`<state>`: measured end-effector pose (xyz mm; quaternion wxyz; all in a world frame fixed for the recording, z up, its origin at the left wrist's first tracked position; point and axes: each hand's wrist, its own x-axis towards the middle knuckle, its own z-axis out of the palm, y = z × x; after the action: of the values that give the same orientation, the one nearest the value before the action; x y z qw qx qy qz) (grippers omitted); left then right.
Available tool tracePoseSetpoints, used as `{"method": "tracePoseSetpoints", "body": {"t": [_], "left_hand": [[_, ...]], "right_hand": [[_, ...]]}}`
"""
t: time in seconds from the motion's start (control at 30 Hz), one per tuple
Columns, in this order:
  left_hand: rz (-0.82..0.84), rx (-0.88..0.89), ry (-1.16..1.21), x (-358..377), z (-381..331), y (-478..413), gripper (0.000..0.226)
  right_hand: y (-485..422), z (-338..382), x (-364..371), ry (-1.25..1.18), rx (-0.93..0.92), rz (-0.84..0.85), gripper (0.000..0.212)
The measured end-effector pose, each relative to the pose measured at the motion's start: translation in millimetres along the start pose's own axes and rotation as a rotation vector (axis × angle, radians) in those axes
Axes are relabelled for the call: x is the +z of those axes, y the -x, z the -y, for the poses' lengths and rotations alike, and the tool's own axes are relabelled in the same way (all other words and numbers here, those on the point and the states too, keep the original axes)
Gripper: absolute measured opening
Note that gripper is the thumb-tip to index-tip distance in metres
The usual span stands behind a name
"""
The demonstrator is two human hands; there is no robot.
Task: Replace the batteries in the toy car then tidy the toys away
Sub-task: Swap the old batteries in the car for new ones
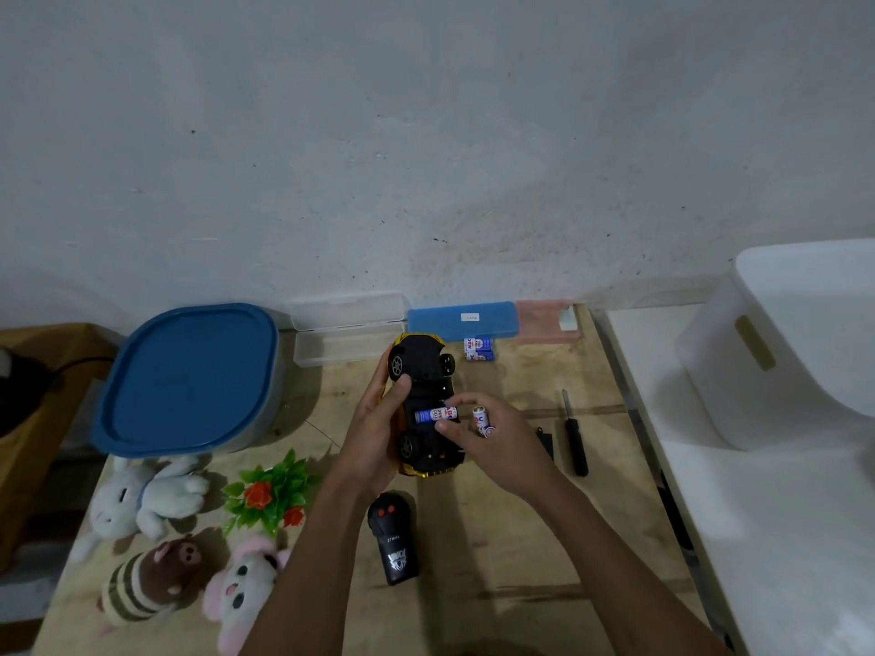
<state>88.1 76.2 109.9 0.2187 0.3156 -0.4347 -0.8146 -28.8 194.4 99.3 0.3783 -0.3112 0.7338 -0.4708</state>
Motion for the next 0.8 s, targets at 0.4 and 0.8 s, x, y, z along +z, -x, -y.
{"method": "tracePoseSetpoints", "body": {"t": [0.4,0.8], "left_hand": [[0.0,-0.015,-0.024,3.1,5.7,-0.2,0.049],[-0.015,-0.062,-0.03,0.5,24.4,-4.6,0.043]], "right_hand": [[0.2,9.5,4.1,0.022,-0.037,0.01,0.024],[0.8,18.9,1.5,-0.453,0.15,-0.121,0.032]]}}
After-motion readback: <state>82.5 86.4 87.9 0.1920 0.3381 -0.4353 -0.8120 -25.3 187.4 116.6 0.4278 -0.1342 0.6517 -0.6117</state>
